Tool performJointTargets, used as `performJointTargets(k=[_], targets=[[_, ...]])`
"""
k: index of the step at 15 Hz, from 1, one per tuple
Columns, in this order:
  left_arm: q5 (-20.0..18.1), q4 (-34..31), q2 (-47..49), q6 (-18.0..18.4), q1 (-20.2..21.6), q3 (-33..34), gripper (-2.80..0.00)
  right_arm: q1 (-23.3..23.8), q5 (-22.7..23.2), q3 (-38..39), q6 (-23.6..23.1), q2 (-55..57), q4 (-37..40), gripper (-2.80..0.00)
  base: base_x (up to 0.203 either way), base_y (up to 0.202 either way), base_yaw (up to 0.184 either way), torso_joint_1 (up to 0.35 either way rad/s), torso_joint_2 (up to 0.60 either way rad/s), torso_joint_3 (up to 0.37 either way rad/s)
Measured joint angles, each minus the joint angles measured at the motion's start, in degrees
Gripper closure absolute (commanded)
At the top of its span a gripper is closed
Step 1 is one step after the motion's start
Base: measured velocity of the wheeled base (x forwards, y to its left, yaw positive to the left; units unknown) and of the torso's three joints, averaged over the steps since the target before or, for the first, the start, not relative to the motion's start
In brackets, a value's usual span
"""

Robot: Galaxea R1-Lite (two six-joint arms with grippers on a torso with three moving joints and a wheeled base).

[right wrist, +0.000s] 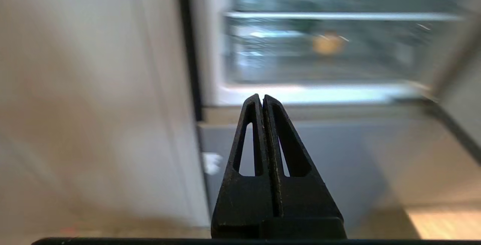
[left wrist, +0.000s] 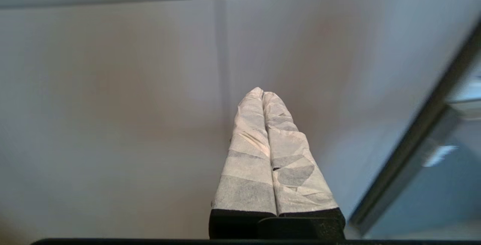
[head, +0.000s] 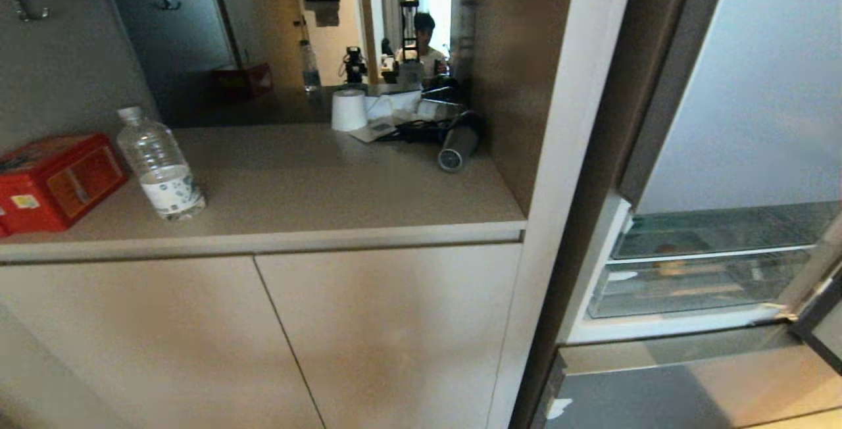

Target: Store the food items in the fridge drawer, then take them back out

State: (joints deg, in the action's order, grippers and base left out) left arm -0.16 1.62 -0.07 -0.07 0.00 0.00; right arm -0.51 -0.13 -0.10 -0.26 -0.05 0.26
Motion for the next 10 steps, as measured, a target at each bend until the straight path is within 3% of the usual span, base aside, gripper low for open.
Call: performJointTargets(k=[10], targets=[[0.00,0.00,0.00,0.00,0.00,0.00,0.00,0.00,-0.05,0.00,0.26,0.00,-0.04,0.00,-0.001,0.008,-0.175,0.002,0.00,0.001]])
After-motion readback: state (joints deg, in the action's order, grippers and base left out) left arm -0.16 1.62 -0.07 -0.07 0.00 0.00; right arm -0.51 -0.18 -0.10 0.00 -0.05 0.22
